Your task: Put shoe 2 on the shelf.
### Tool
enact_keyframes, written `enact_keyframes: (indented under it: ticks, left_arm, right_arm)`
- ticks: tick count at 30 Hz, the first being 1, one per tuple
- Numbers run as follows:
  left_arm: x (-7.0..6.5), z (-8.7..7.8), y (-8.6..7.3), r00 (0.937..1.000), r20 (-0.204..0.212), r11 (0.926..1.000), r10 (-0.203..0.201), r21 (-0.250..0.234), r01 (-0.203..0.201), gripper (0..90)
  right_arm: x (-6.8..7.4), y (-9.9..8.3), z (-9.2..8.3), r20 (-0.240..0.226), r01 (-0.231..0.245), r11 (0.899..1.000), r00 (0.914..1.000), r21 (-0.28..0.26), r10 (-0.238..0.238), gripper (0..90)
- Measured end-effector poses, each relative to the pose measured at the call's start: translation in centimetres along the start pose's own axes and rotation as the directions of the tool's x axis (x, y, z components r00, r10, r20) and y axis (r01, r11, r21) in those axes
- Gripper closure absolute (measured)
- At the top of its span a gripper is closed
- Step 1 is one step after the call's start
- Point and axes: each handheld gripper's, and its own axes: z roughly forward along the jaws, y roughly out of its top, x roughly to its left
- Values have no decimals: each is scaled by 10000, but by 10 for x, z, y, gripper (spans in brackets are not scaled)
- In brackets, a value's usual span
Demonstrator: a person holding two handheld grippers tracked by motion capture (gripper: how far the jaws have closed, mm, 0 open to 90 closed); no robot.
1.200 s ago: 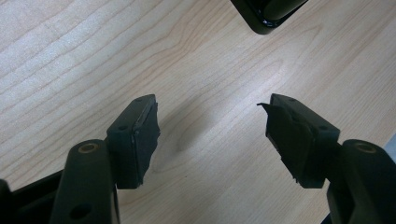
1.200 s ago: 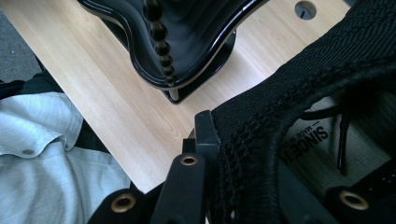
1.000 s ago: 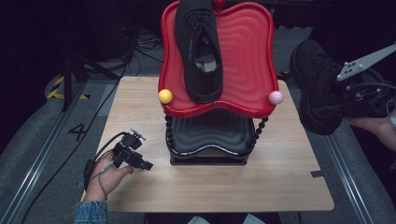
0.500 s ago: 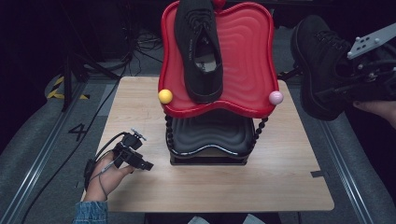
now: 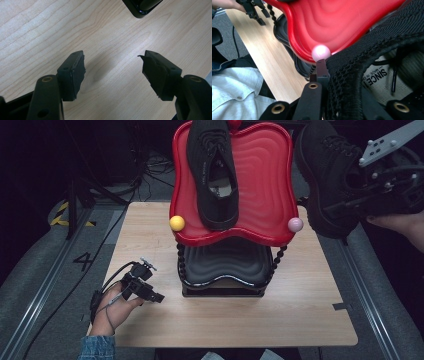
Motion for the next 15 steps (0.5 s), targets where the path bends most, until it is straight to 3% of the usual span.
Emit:
enact_keyframes:
  ticks: [15]
  left_arm:
    - [0, 2, -1, 10000, 92, 9999, 34, 118, -35, 350]
  right_arm:
    - [26, 49, 16, -210, 997, 9947, 9947, -238, -1002, 879]
